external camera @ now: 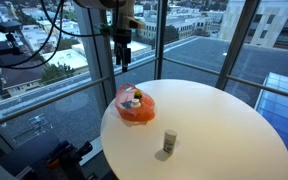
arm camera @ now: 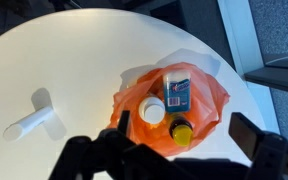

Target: Take the yellow bottle out of the plastic bag and put it on the table

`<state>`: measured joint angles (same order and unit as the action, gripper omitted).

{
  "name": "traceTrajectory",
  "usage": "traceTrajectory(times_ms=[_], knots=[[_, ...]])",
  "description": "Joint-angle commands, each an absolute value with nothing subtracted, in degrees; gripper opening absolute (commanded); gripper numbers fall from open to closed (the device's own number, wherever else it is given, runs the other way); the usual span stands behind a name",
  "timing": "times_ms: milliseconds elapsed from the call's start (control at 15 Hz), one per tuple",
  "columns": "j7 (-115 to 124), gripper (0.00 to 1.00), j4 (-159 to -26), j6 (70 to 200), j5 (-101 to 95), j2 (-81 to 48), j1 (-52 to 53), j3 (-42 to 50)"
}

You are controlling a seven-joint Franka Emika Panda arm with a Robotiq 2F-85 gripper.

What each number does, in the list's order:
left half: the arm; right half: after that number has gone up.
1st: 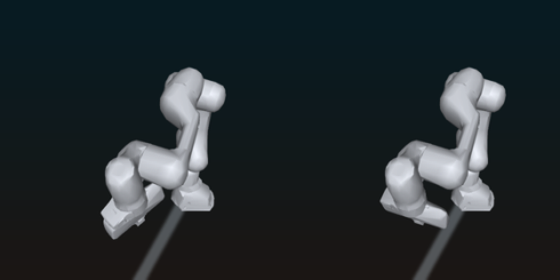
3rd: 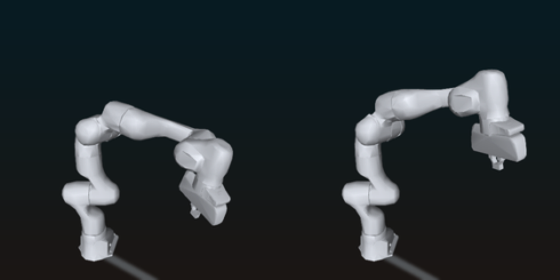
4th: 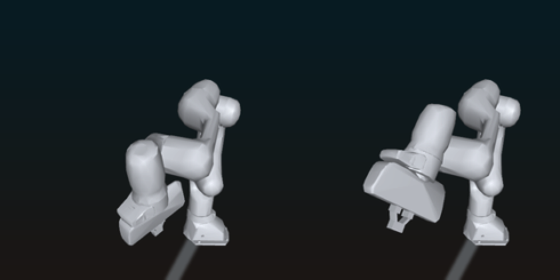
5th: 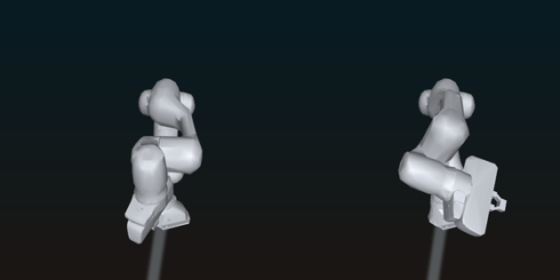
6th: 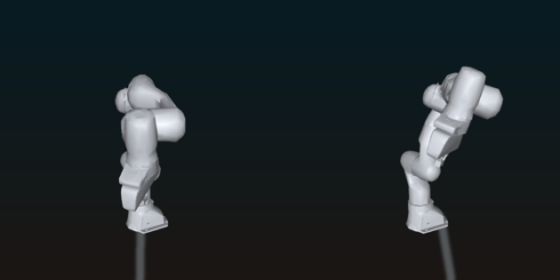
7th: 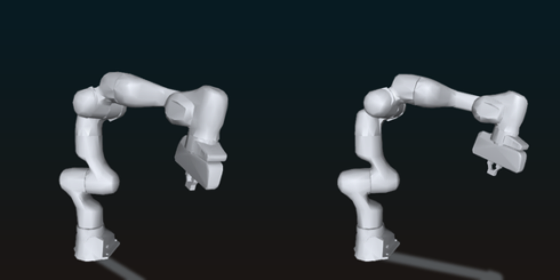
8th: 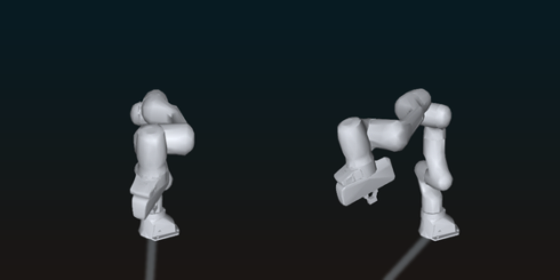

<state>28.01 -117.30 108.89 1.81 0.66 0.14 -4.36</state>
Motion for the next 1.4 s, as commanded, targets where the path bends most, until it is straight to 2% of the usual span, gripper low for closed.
traceTrajectory(times_ms=[0,600,1333], knots=[[28.23,1.0,-116.58,108.71,1.79,-0.12,0.87,-3.28],[30.83,1.0,-116.94,110.48,-0.47,-1.74,1.34,-3.14],[28.47,1.0,-117.96,127.09,-5.91,-12.4,1.85,-0.76]])
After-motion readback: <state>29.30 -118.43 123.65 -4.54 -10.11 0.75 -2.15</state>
